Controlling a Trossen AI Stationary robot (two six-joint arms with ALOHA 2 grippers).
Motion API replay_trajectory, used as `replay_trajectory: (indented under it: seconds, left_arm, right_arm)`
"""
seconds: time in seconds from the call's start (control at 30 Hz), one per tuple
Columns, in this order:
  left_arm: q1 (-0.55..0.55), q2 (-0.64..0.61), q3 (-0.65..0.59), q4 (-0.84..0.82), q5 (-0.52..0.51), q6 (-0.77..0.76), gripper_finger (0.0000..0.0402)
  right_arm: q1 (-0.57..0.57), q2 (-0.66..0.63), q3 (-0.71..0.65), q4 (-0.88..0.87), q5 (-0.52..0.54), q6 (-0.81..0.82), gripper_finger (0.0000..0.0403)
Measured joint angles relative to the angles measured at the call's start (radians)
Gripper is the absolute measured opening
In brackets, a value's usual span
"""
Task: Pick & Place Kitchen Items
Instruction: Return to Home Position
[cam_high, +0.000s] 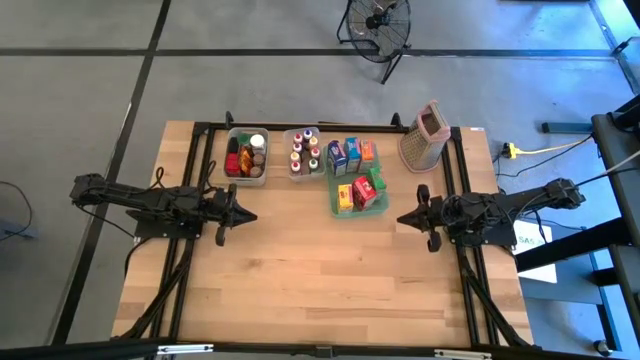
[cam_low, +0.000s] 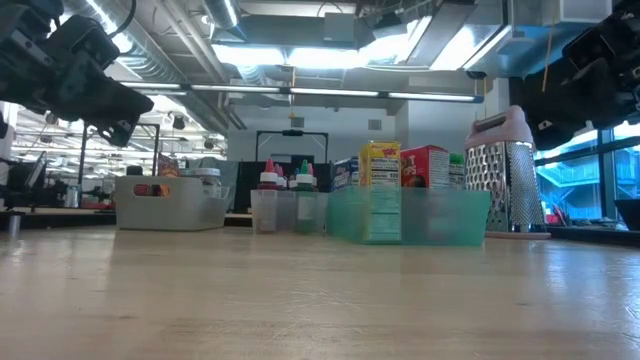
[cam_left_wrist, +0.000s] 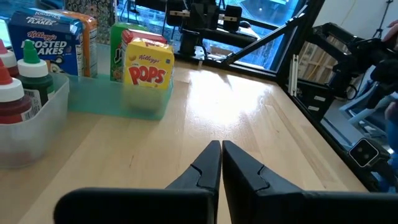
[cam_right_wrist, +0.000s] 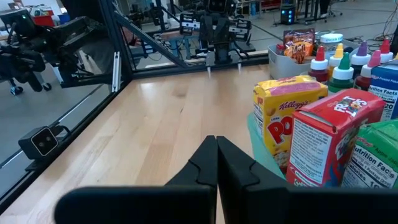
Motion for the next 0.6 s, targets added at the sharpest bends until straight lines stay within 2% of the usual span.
replay_trajectory:
  seconds: [0.6]
  left_arm:
    - [0.000, 0.000, 0.000, 0.000, 0.000, 0.000, 0.0011]
  right_arm:
    - [0.000, 0.000, 0.000, 0.001, 0.000, 0.000, 0.0000]
